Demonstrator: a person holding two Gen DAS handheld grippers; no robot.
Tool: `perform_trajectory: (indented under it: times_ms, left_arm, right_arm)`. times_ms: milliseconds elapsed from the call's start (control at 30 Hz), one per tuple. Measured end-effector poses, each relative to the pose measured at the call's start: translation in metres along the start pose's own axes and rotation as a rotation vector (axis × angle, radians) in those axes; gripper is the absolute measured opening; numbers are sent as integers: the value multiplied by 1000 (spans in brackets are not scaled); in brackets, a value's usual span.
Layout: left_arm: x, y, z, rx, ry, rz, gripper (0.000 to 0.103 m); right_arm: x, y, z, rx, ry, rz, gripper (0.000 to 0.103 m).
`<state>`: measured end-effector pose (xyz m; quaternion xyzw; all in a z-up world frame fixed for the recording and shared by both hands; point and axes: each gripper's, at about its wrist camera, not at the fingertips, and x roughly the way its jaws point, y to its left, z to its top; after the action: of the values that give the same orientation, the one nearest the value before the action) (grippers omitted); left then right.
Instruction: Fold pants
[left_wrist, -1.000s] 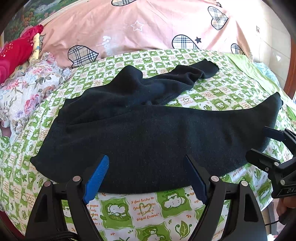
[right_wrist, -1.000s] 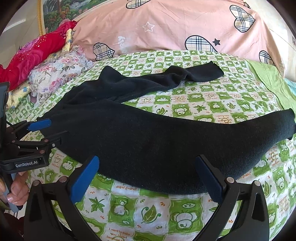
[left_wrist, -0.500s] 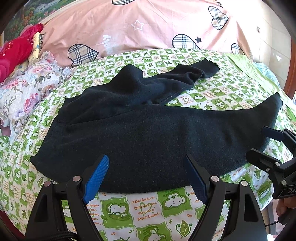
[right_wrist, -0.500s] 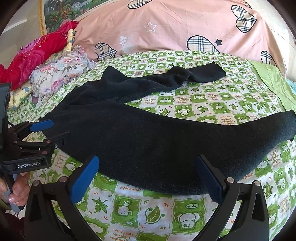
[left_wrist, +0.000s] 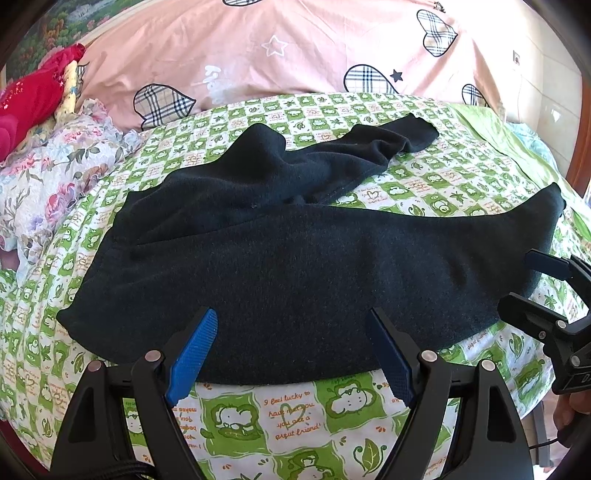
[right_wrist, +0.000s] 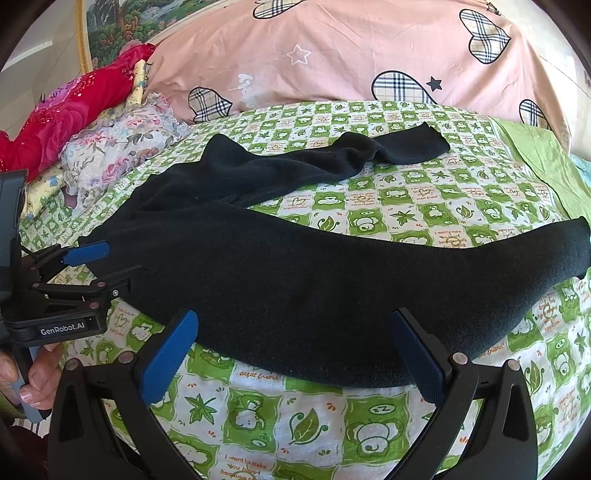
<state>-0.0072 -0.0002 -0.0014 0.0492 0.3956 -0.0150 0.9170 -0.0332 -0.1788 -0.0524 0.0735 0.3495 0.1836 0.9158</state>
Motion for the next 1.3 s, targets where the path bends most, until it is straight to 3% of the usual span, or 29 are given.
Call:
perform_trajectory:
  times_ms: [933, 1300]
  left_arm:
    - [2, -14, 9, 62, 12, -40, 83]
    - [10, -45, 41, 205, 15, -162, 83]
  right_arm:
    - [-17, -31, 2, 73, -45, 4, 103]
    - [-41, -77, 6, 141, -87, -65, 103]
